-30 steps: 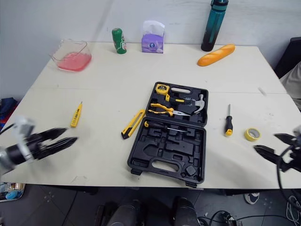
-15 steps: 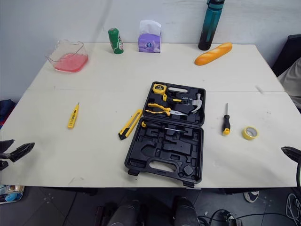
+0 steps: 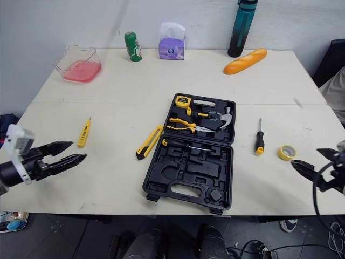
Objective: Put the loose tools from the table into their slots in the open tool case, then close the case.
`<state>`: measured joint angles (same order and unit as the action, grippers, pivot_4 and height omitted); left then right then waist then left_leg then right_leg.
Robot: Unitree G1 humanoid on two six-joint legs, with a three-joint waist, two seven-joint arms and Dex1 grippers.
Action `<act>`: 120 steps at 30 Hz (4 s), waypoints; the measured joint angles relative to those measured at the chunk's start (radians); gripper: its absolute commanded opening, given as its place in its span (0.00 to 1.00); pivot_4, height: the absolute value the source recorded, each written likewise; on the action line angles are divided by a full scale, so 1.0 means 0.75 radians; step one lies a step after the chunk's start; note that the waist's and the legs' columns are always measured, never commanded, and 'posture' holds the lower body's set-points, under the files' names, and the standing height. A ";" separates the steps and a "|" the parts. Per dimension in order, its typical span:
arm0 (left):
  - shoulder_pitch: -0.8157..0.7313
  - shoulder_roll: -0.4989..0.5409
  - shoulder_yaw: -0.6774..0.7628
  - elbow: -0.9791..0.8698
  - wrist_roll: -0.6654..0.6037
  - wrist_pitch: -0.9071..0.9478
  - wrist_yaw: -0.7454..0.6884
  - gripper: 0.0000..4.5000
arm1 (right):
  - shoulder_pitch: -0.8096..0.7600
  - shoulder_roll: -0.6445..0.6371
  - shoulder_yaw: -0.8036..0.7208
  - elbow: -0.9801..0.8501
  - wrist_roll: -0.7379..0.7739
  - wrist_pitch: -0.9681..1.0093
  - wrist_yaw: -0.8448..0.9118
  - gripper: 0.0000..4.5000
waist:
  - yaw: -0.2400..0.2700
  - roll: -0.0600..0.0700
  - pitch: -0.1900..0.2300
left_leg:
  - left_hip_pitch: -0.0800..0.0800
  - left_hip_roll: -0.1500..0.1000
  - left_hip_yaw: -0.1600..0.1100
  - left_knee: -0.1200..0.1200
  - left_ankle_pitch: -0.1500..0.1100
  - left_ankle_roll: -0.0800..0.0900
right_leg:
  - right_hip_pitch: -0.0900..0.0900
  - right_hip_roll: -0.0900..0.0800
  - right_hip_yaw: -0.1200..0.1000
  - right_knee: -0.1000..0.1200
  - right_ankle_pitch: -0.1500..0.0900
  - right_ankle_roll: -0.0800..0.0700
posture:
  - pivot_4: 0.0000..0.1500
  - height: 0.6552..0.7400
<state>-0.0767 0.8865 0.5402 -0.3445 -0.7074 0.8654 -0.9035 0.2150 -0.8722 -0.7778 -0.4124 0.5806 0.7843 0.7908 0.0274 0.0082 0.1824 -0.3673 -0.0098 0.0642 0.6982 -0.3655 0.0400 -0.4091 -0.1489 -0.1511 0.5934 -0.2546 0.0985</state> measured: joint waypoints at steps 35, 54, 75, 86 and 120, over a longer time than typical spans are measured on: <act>-1.008 -0.449 -0.887 0.399 0.096 -0.351 -0.392 1.00 | -0.679 0.741 0.665 0.371 -0.452 -0.123 -1.077 0.24 | -0.016 0.004 0.002 | -0.001 0.006 0.012 0.000 0.008 0.003 | -0.006 0.023 0.008 0.003 0.000 0.000 | 1.00 0.91; -0.593 -0.172 -0.834 0.239 0.282 -0.513 -0.435 1.00 | -0.819 -0.031 0.902 -0.118 0.104 0.109 0.036 0.24 | -0.028 0.009 0.011 | -0.002 0.006 0.012 0.001 0.005 0.006 | -0.006 0.022 0.011 0.000 0.000 -0.001 | 1.00 0.91; -0.603 -0.172 -0.831 0.218 0.289 -0.516 -0.455 1.00 | -1.099 -0.025 1.441 0.344 -0.374 -0.262 0.450 0.24 | -0.009 0.006 0.011 | -0.002 0.006 0.012 0.003 0.006 0.005 | -0.006 0.022 0.000 0.002 0.001 0.000 | 1.00 0.91; -0.614 -0.217 -0.843 0.222 0.295 -0.520 -0.444 1.00 | -1.098 -0.021 1.385 0.324 -0.372 -0.201 0.476 0.98 | -0.006 0.006 0.012 | -0.003 0.006 0.011 0.004 0.006 0.005 | -0.006 0.021 -0.002 0.002 0.001 0.000 | 1.00 0.91; -0.711 -0.278 -0.904 0.318 0.346 -0.565 -0.479 1.00 | -0.934 0.240 1.359 0.525 -0.510 -0.488 0.323 0.00 | -0.003 -0.017 -0.011 | 0.022 0.007 -0.007 0.002 0.003 0.001 | 0.030 0.009 -0.004 -0.008 0.000 -0.002 | 1.00 0.91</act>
<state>-0.6102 0.6777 -0.1380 -0.1058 -0.4482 0.4419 -1.2624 -0.4854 -0.6923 0.2413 -0.0186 0.1978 0.4180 1.0330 0.0249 -0.0043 0.1740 -0.3508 -0.0049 0.0587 0.6997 -0.3635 0.0411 -0.3870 -0.1425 -0.1545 0.5875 -0.2549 0.0969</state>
